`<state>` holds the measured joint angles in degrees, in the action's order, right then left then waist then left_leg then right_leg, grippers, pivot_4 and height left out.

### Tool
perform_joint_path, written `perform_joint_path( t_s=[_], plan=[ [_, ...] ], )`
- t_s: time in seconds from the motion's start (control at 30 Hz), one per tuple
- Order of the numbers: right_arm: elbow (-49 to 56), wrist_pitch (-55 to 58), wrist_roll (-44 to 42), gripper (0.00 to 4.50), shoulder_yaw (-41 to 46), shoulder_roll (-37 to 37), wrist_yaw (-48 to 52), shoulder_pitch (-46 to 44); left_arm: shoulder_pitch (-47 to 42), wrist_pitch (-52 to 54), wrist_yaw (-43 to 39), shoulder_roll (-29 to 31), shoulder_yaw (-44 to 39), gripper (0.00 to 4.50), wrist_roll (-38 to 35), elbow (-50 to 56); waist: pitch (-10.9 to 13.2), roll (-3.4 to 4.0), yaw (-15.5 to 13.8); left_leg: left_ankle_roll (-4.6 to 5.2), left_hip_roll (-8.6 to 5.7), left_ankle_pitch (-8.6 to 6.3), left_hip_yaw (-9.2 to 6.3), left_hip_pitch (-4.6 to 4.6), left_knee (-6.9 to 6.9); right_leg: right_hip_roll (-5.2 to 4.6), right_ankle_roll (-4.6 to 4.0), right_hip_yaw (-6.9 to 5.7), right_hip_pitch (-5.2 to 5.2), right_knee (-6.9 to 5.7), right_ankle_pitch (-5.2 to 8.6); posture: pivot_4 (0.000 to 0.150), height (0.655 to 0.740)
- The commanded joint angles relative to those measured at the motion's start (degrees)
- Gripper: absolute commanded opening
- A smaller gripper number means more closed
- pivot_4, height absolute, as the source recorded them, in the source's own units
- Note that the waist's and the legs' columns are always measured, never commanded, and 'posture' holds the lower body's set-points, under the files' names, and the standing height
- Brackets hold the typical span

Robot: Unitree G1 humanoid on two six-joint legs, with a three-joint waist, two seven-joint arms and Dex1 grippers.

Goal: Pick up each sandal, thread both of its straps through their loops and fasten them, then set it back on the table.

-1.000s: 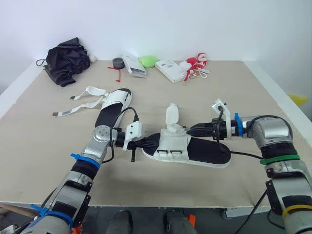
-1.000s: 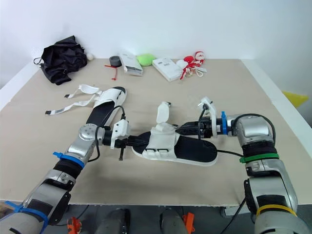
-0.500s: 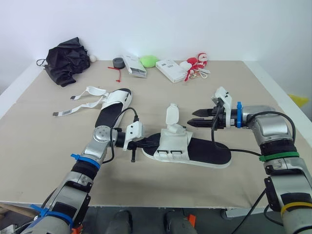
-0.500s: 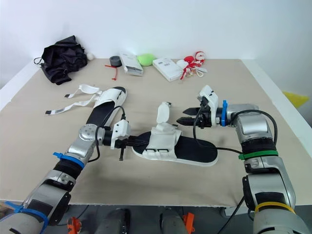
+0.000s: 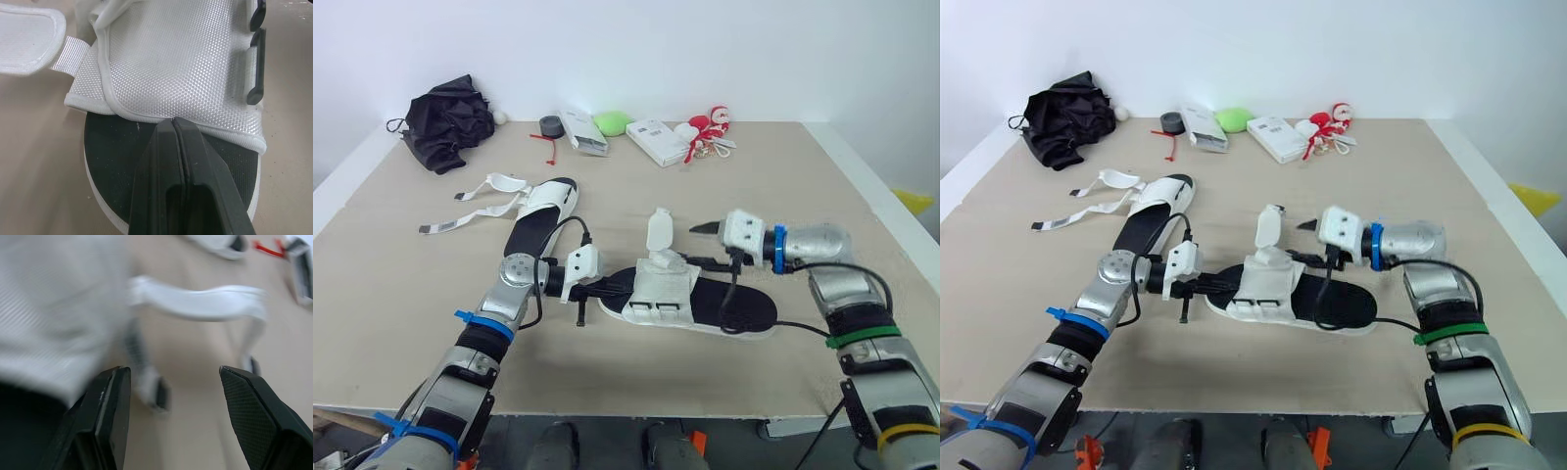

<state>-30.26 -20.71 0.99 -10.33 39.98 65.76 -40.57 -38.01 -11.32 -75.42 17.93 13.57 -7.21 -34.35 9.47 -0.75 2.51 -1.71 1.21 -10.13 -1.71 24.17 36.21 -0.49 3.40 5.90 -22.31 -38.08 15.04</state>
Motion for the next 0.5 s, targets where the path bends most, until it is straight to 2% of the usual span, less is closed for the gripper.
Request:
perform_joint_path(
  t_s=[0.03, 0.33, 0.5],
  plan=[
    [-1.9, -7.2, 3.4, 3.17, -0.5, 1.3, -2.3, -0.9, 3.1, 2.0, -0.9, 0.5, 4.1, 0.00, 4.0, -2.8, 0.0, -0.02, 0.0, 0.00, 0.01, 0.00, 0.00, -0.03, 0.00, 0.00, -0.01, -0.01, 0.02, 0.00, 0.00, 0.150, 0.7380],
    [-4.9, -13.0, 5.2, 3.17, -2.2, -2.0, -4.6, -1.9, 2.8, 1.8, -0.8, 0.3, 4.2, 0.00, 4.0, -3.1, 0.0, -0.02, 0.0, 0.00, 0.02, 0.00, -0.01, -0.08, -0.02, 0.01, -0.04, 0.01, 0.07, 0.00, 0.01, 0.150, 0.7380],
    [-10.0, -15.5, 7.9, 3.17, -3.2, -4.3, -7.5, -4.4, 3.0, 1.9, -0.6, 0.2, 4.2, 0.00, 3.9, -2.8, 0.0, -0.02, 0.1, 0.00, 0.03, 0.00, 0.00, -0.16, -0.04, 0.01, -0.10, 0.01, 0.11, 0.00, 0.01, 0.150, 0.7380]
  ],
)
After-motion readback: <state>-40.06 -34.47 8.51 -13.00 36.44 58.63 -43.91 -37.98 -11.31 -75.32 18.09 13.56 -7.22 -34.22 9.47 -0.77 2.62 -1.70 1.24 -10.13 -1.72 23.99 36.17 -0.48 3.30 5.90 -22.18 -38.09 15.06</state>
